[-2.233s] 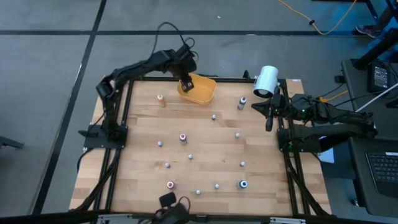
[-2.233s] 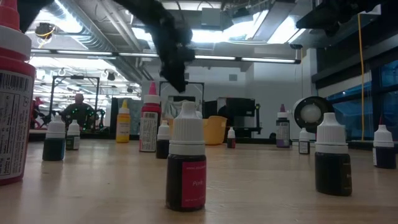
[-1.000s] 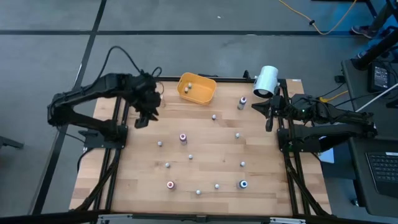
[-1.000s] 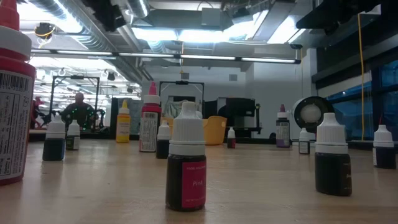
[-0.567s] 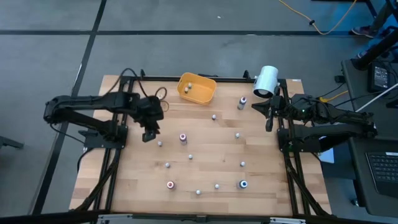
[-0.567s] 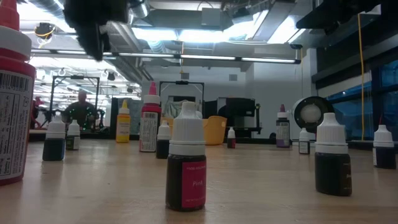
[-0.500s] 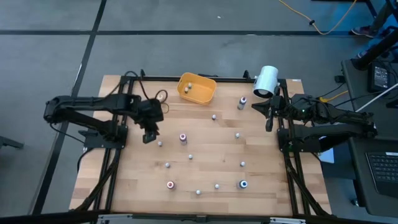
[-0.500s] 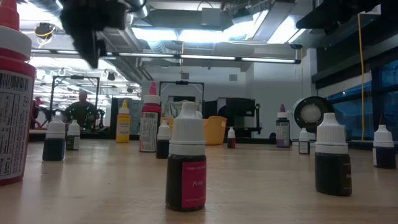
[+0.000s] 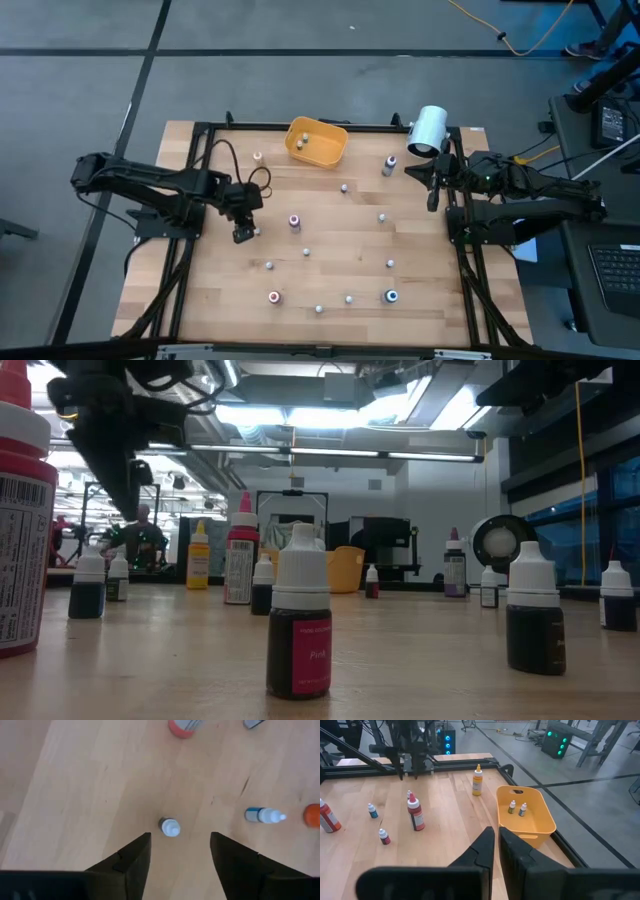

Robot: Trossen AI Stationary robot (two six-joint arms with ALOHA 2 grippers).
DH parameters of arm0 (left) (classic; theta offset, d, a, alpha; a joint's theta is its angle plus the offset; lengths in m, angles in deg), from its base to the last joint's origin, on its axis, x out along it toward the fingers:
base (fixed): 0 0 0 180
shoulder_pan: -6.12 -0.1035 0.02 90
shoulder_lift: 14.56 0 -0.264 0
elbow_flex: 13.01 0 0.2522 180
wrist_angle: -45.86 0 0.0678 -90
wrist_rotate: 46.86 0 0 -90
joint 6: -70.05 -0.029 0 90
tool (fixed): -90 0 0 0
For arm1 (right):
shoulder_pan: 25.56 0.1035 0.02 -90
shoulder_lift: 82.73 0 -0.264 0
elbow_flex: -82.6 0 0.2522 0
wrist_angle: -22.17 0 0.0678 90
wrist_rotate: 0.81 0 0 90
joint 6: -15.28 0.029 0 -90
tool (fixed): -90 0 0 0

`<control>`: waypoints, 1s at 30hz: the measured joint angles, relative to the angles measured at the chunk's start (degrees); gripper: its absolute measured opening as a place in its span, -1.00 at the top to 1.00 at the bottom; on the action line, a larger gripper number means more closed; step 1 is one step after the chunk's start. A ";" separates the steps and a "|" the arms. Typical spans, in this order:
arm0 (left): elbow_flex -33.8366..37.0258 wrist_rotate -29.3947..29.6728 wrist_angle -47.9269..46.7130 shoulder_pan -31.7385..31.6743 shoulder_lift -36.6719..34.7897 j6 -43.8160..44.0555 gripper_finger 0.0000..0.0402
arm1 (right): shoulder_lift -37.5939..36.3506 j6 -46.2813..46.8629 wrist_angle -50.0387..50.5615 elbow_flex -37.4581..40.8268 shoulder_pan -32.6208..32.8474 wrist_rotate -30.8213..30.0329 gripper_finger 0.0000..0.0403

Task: Pick & Place food coloring
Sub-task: Put the left small violet food coloring bottle into the bin

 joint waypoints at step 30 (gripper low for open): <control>7.67 3.72 15.66 4.42 12.72 -1.93 0.02 | 0.01 0.13 -0.06 -0.01 -0.02 0.00 0.85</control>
